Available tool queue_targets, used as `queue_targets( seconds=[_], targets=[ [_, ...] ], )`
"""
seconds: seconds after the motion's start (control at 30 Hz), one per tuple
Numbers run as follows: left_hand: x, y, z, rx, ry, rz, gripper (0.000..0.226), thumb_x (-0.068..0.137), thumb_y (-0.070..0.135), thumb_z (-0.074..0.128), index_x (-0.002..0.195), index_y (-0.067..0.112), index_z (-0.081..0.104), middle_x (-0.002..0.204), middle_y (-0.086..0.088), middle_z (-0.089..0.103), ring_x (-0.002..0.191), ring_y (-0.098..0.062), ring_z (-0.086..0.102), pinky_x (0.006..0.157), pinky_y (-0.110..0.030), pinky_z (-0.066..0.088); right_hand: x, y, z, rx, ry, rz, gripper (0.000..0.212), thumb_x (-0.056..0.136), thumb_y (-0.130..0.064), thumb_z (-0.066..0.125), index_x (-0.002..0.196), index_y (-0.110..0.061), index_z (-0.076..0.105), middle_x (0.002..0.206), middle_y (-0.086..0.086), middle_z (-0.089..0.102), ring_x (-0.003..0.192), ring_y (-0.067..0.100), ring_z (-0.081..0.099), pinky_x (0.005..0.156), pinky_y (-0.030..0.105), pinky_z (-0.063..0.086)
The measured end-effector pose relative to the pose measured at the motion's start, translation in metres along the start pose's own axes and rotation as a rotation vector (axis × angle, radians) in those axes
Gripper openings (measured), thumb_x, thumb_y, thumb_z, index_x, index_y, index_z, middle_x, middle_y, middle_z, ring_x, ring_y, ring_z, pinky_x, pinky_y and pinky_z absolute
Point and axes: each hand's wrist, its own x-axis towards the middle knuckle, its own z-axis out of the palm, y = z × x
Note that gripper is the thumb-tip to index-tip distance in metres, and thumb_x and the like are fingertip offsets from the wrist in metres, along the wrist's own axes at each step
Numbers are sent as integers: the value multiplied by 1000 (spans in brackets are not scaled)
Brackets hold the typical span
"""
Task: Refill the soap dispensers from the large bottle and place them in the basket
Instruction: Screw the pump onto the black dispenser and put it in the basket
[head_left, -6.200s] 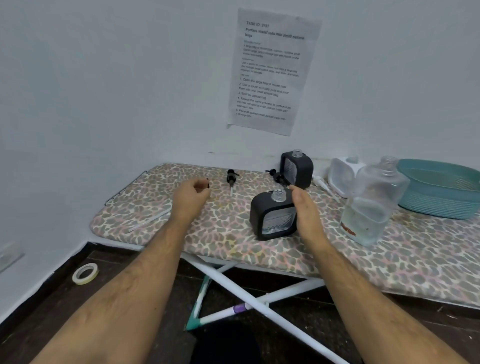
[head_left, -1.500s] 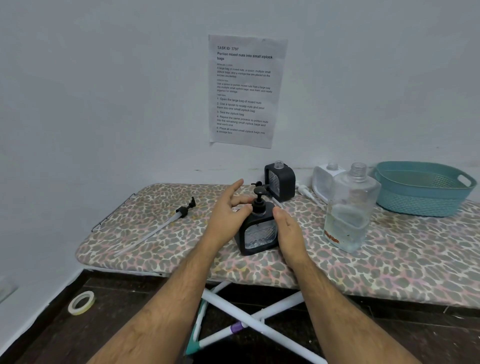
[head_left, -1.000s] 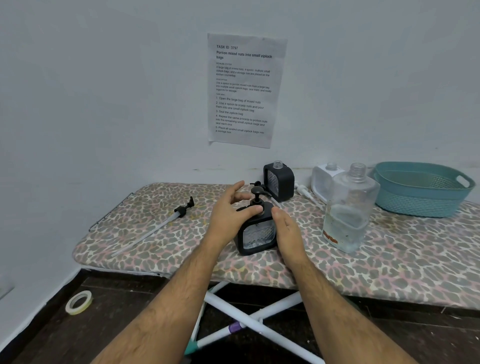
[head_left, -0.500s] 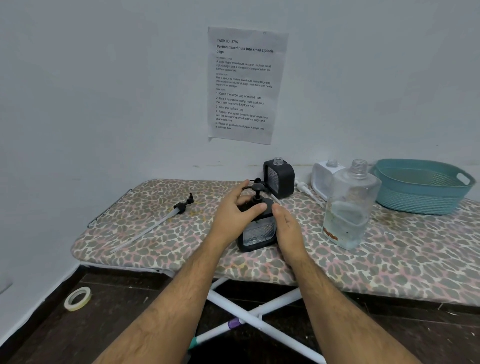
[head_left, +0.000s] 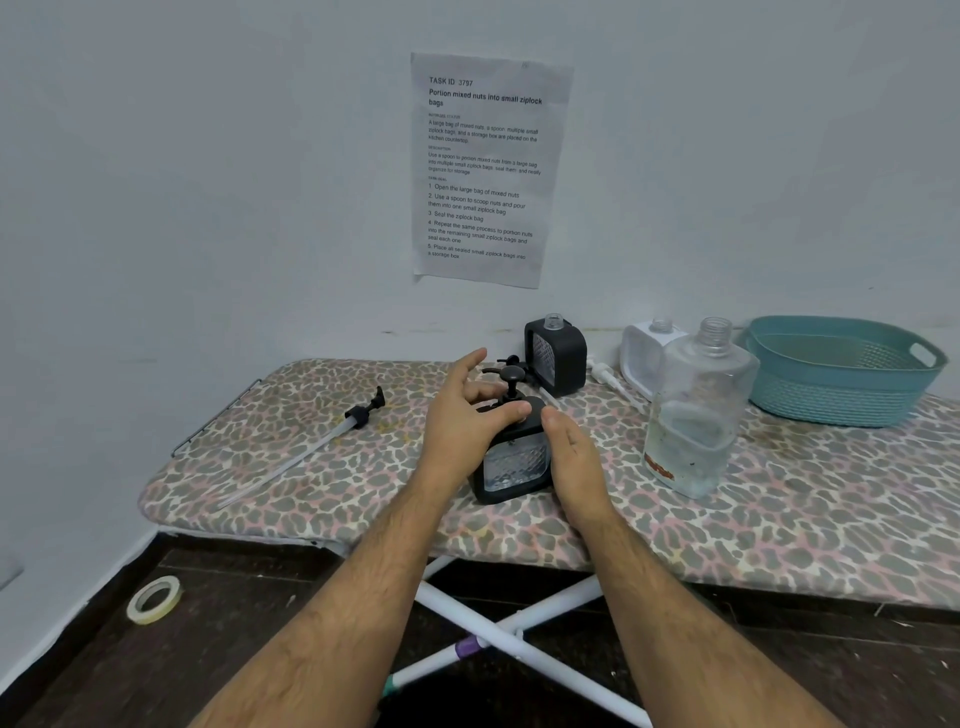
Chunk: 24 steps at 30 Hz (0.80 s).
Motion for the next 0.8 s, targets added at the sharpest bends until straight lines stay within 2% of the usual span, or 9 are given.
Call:
queue_targets(
  seconds=[0.13, 0.2, 0.3, 0.43, 0.6, 0.7, 0.8],
  targets=[
    [0, -1, -4, 29, -34, 8, 68, 72, 29, 84, 130, 40, 49, 100, 8, 73, 100, -4, 67, 96, -40, 53, 0, 0, 0, -16, 4, -8, 47, 90, -59, 46, 103, -22, 72, 96, -1, 73, 92, 15, 69, 83, 34, 55],
    [-1, 0, -3, 51, -28, 20, 64, 72, 31, 83, 128, 37, 52, 99, 9, 72, 104, -4, 65, 97, -41, 52, 0, 0, 0, -23, 3, -7, 49, 88, -62, 46, 102, -22, 72, 95, -1, 73, 91, 16, 69, 82, 34, 55],
    [-3, 1, -1, 34, 17, -30, 74, 70, 32, 85, 135, 25, 50, 102, 13, 70, 107, -6, 63, 99, -34, 49, 0, -1, 0, -24, 5, -8, 42, 94, -55, 48, 101, -21, 72, 94, 0, 73, 90, 17, 69, 81, 34, 55],
    [-7, 4, 1, 170, 84, -32, 45, 65, 45, 86, 102, 28, 67, 101, 17, 67, 100, -2, 62, 90, -28, 51, 0, -1, 0, -30, 5, -5, 36, 99, -49, 48, 102, -21, 72, 95, 0, 73, 91, 17, 68, 81, 33, 55],
    [-9, 10, 6, 274, 97, -11, 44, 60, 59, 82, 92, 32, 67, 90, 20, 68, 89, 3, 62, 82, -26, 52, 1, -1, -1, -58, 8, -18, 36, 99, -48, 48, 107, -23, 72, 98, -4, 73, 93, 11, 68, 84, 32, 54],
    [-8, 11, 6, 297, 110, -4, 38, 65, 54, 82, 91, 31, 68, 90, 20, 67, 91, 2, 62, 83, -25, 50, 1, -2, -1, -51, 10, -18, 36, 98, -47, 50, 107, -20, 72, 98, -3, 73, 93, 11, 68, 84, 31, 54],
    [-8, 13, 5, 281, 95, 9, 28, 70, 45, 83, 89, 30, 68, 84, 23, 63, 87, 7, 59, 78, -15, 43, 1, -2, -1, -44, 13, -4, 33, 98, -46, 53, 103, -19, 72, 97, -1, 73, 92, 14, 69, 84, 35, 55]
  ],
)
